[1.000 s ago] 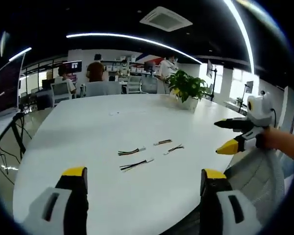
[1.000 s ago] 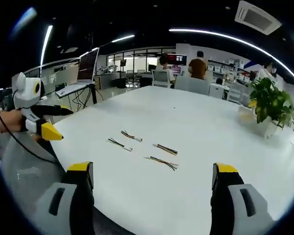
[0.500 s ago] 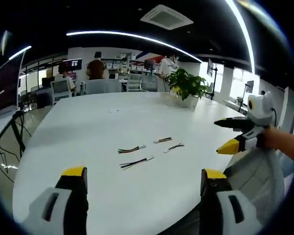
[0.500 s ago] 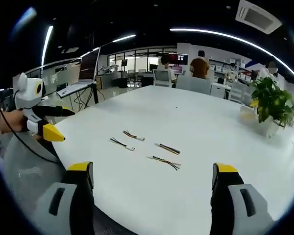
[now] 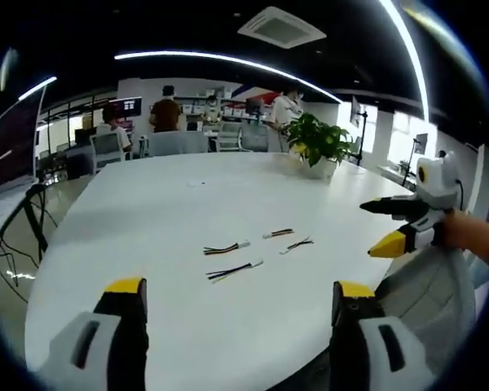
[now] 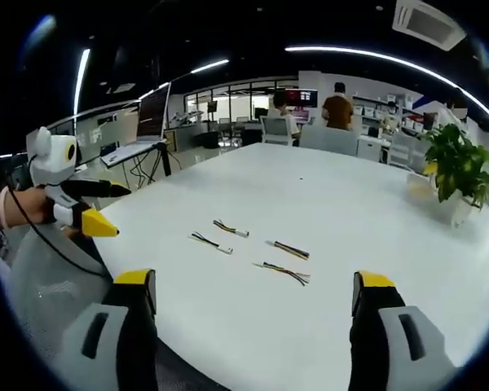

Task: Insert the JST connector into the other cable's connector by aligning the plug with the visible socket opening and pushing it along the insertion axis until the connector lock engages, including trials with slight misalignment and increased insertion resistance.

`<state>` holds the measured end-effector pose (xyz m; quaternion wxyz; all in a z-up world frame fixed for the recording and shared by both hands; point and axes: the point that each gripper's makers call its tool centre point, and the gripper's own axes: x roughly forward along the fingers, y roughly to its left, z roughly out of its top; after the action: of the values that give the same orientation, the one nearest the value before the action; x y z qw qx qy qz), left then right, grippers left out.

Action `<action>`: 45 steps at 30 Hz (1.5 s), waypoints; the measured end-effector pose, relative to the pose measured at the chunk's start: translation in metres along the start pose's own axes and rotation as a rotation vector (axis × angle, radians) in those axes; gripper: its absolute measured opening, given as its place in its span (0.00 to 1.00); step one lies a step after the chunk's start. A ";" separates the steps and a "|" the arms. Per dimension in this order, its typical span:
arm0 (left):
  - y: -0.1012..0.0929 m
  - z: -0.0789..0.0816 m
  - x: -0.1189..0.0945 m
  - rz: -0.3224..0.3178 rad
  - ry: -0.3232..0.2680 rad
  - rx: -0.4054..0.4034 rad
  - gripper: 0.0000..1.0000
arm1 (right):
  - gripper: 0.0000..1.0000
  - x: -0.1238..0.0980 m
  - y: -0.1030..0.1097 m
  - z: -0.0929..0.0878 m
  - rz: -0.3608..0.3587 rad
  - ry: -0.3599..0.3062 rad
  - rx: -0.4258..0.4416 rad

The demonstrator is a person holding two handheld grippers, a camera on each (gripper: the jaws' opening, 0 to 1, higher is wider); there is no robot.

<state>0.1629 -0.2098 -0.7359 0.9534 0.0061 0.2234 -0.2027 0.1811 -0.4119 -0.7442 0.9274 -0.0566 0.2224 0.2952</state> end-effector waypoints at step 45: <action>0.005 -0.002 0.002 0.024 0.011 0.042 0.90 | 0.98 0.005 0.016 -0.009 0.102 0.043 0.062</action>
<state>0.1655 -0.2059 -0.7392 0.9543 0.0299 0.2240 -0.1957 0.1724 -0.3985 -0.7546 0.9075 -0.0228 0.2539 0.3338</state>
